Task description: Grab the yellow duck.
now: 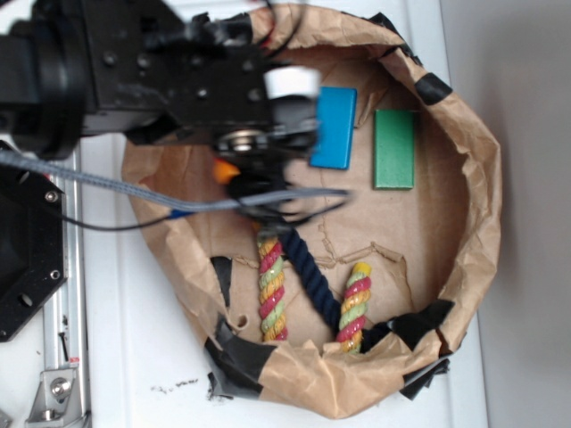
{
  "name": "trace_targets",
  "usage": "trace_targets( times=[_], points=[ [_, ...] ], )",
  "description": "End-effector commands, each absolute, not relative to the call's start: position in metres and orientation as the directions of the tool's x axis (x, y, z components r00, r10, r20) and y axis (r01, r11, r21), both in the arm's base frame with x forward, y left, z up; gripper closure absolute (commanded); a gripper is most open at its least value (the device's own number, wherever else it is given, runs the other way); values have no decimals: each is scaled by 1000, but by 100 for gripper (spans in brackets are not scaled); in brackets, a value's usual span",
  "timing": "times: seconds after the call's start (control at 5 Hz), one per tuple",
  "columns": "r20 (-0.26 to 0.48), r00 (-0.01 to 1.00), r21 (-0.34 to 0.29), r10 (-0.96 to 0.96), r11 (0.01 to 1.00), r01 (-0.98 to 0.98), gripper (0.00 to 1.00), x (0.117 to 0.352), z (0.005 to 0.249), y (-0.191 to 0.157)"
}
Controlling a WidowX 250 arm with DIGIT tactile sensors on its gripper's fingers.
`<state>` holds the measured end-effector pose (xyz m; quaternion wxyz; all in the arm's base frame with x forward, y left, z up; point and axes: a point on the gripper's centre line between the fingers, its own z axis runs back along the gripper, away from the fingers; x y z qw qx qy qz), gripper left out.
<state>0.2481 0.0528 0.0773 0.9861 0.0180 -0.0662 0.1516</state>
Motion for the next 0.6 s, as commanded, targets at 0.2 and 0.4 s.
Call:
trace_targets(
  times=[0.2, 0.4],
  points=[
    [273, 875, -62, 399, 915, -398, 100, 284, 153, 34],
    [246, 875, -95, 418, 908, -408, 100, 282, 150, 38]
  ],
)
